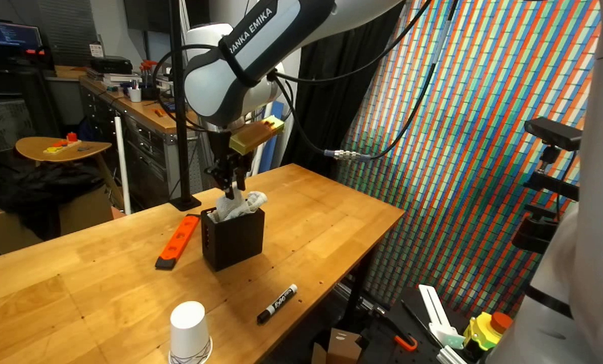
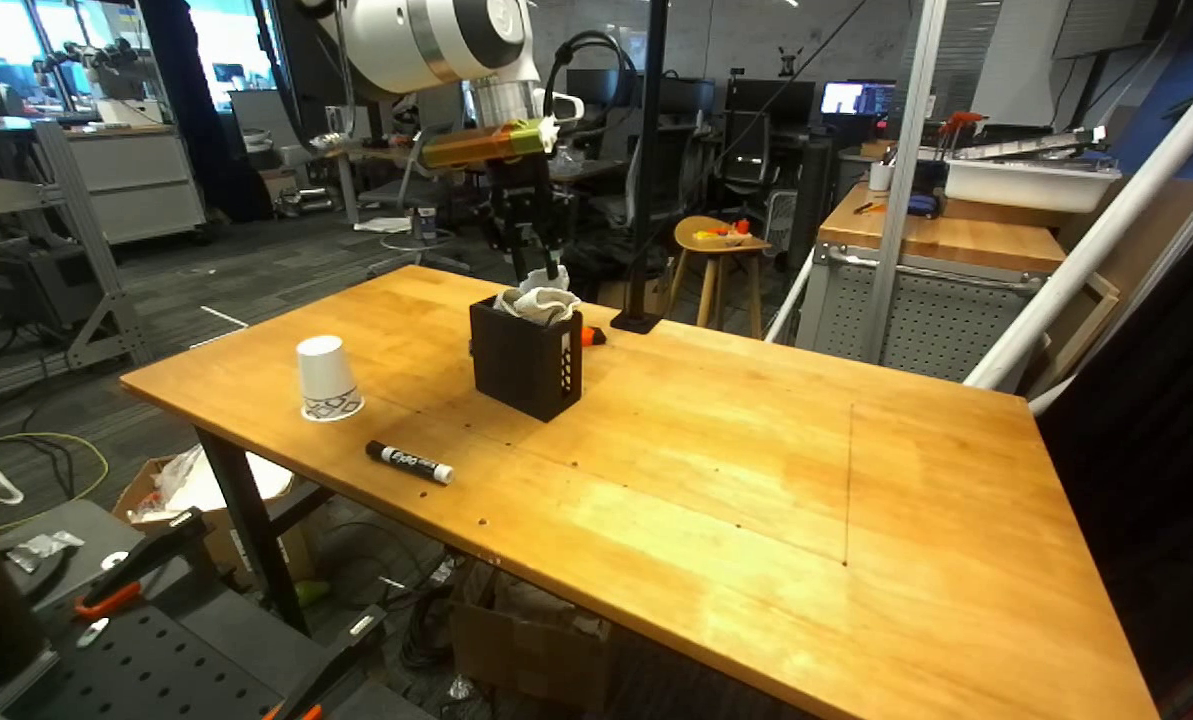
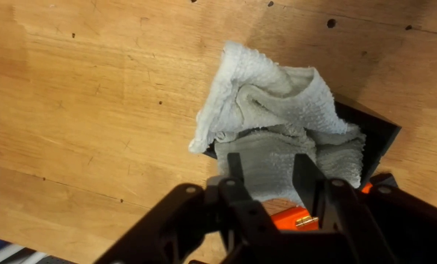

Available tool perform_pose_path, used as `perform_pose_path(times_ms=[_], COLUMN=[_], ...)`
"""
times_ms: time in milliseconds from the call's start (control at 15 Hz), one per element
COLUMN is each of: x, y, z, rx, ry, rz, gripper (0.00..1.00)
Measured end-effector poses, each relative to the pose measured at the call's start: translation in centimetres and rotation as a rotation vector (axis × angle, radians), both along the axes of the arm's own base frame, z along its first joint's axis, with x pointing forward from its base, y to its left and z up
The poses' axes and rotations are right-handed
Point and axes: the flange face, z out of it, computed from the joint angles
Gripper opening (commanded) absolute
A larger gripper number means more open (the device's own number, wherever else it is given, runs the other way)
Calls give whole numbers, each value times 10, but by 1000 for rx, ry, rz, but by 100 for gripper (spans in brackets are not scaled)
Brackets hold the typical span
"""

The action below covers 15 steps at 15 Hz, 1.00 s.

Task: Pick up the cloth from the table and put it in the box

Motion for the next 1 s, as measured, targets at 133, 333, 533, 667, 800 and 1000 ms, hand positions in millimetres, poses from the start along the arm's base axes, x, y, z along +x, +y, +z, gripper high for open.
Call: perform_pose_path(times_ms=[133,333,533,667,800,1000], x=[0,1,6,11,16,21], y=[0,1,7,13,19,25], z=[0,3,13,26,40,50], rx=[-1,-1,-1,-9,-17,-17], ry=[-2,-8,-31,-58,-87,-109], rz=[-6,-9,-1,15,33,42], gripper=[1,0,0,0,0,0])
